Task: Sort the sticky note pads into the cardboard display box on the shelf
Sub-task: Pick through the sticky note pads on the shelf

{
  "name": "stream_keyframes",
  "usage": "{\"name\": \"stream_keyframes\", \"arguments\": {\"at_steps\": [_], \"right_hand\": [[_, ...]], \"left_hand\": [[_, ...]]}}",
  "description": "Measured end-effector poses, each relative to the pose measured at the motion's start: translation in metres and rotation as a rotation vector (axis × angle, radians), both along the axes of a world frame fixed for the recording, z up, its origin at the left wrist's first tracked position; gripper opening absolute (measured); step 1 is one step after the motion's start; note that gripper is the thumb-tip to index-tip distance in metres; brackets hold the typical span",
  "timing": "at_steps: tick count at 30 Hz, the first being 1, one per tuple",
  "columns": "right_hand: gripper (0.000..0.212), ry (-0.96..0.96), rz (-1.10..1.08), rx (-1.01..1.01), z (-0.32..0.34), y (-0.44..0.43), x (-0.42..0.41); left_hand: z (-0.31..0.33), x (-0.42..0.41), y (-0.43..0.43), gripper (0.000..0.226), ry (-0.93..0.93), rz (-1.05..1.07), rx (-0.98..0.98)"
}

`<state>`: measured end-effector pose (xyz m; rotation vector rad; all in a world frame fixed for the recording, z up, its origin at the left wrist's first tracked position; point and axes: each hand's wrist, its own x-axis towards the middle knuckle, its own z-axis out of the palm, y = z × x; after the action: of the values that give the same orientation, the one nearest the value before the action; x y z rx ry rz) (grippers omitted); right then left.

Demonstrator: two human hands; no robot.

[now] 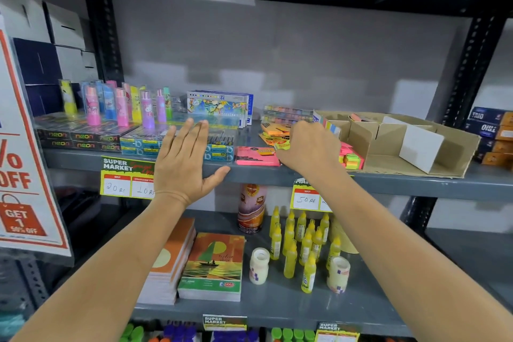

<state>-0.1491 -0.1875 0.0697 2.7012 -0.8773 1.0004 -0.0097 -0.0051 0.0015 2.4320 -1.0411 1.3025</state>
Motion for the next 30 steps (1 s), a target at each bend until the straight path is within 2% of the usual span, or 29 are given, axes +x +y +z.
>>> {"name": "stream_keyframes", "arguments": {"at_steps": [11, 15, 19, 30], "right_hand": [[0.031, 0.059, -0.002, 0.072, -0.004, 0.000, -0.004], [0.028, 0.004, 0.047, 0.155, 0.016, -0.010, 0.005], [0.038, -0.047, 0.094, 0.218, 0.041, -0.021, 0.029], [0.057, 0.360, 0.005, 0.324, 0.056, -0.046, 0.089]], "left_hand": [[-0.001, 0.000, 0.000, 0.092, -0.036, -0.007, -0.022], [-0.001, 0.001, 0.000, 0.092, -0.049, -0.008, -0.025], [-0.001, 0.001, 0.000, 0.093, -0.065, -0.008, -0.029], [-0.004, 0.007, -0.002, 0.087, -0.158, -0.011, -0.076]]}}
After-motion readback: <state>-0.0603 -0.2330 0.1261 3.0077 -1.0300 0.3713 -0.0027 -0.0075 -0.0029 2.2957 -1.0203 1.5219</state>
